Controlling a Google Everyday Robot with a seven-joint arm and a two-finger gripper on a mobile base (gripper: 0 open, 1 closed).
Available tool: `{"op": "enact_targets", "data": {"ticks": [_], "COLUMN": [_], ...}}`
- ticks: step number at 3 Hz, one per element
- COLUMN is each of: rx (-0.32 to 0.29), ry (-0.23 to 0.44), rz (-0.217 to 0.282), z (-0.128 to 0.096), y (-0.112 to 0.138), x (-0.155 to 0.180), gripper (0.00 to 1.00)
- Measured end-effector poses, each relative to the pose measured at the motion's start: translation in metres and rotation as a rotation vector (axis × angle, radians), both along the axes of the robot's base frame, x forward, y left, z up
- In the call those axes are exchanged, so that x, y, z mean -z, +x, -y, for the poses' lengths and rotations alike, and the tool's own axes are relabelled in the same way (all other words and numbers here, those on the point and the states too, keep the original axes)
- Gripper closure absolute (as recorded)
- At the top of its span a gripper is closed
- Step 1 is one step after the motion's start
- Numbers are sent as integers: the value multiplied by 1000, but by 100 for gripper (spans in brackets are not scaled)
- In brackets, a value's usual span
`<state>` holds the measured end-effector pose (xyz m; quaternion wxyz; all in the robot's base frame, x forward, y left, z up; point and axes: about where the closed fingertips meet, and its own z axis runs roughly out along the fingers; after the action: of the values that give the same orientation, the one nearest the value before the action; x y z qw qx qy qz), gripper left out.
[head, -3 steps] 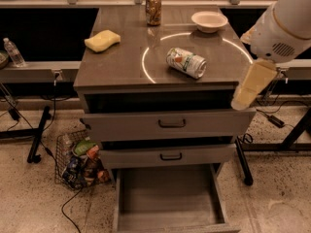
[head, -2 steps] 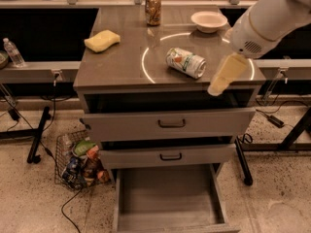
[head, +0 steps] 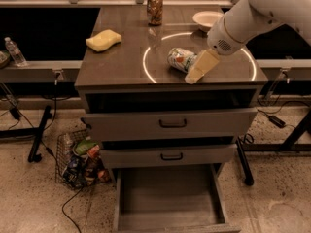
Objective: Place 7up can into bottom drawer
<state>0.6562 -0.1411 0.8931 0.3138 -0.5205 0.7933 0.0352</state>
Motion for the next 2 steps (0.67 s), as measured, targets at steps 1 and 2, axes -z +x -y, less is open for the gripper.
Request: {"op": "enact_targets", "data": {"ticks": [1,2], "rx": [32,47], "ry": [77,110], "rz": [-55,-88], "z": [-15,-21], "y": [29,39], "x": [30,46], "gripper": [3,25]}}
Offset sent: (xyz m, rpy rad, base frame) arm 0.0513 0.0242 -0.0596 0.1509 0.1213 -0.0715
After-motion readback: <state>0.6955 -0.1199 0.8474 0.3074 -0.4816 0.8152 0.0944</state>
